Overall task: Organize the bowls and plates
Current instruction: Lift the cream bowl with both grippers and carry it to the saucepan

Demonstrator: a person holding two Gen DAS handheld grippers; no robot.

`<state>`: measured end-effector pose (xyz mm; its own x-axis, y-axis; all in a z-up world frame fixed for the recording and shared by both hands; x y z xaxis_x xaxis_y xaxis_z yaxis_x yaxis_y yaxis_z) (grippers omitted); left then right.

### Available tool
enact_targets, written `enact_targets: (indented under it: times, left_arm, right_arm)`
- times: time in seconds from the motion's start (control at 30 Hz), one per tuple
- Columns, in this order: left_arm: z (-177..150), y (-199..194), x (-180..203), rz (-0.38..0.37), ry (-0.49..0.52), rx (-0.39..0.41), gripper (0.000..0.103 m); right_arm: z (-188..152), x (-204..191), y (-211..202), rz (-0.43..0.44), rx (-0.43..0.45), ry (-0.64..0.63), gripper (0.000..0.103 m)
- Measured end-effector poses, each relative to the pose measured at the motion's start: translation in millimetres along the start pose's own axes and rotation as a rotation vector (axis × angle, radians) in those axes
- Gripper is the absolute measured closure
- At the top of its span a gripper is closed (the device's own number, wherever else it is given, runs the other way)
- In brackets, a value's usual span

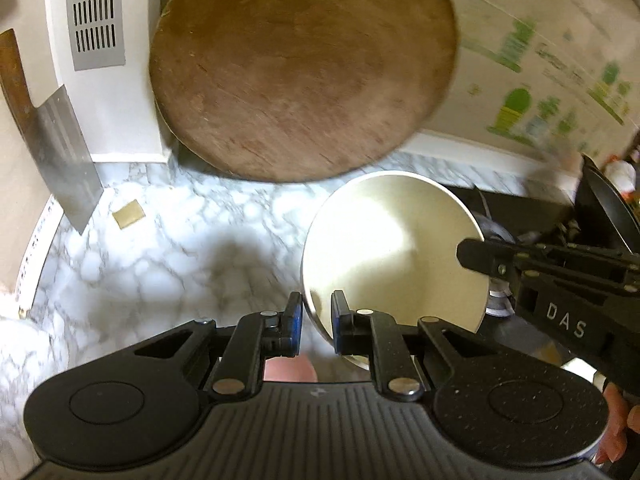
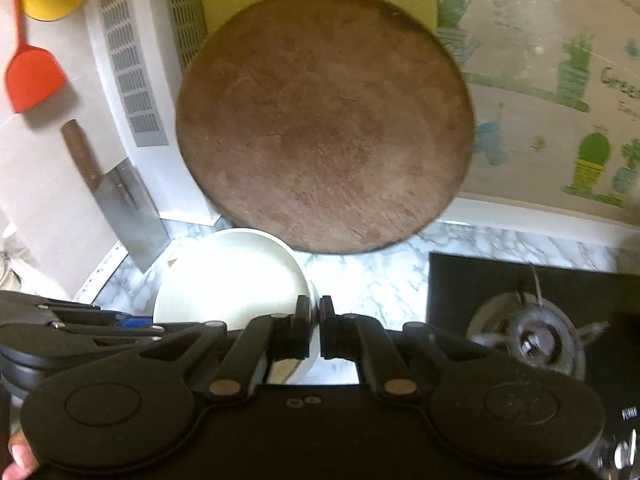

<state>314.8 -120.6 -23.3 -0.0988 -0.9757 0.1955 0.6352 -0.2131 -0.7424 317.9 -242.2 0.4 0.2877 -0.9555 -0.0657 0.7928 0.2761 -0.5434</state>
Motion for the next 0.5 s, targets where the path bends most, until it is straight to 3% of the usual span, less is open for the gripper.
enact_targets:
  times: [0.2, 0.5]
  left_arm:
    - [-48, -22, 23, -0.036, 0.046, -0.023, 0.089]
    - [-114, -22, 46, -0.052, 0.096, -0.08, 0.089]
  right_arm:
    - [-47, 7, -41, -0.019, -0.024, 0.056, 0.098]
    - [-113, 20, -72, -0.044, -0.07, 0.129, 0.098]
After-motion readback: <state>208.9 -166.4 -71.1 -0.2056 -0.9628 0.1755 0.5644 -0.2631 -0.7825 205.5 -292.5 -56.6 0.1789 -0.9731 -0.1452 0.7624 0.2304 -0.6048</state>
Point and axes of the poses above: each gripper's, at about its wrist camera, not at the fingertips, and y roughly the way its jaws point, x to its right, z to its top, the point moved 10 cm from there along y, roughly the way its jaws point, and after that the axes turned 4 degrees about x, right-handed, at the moved point
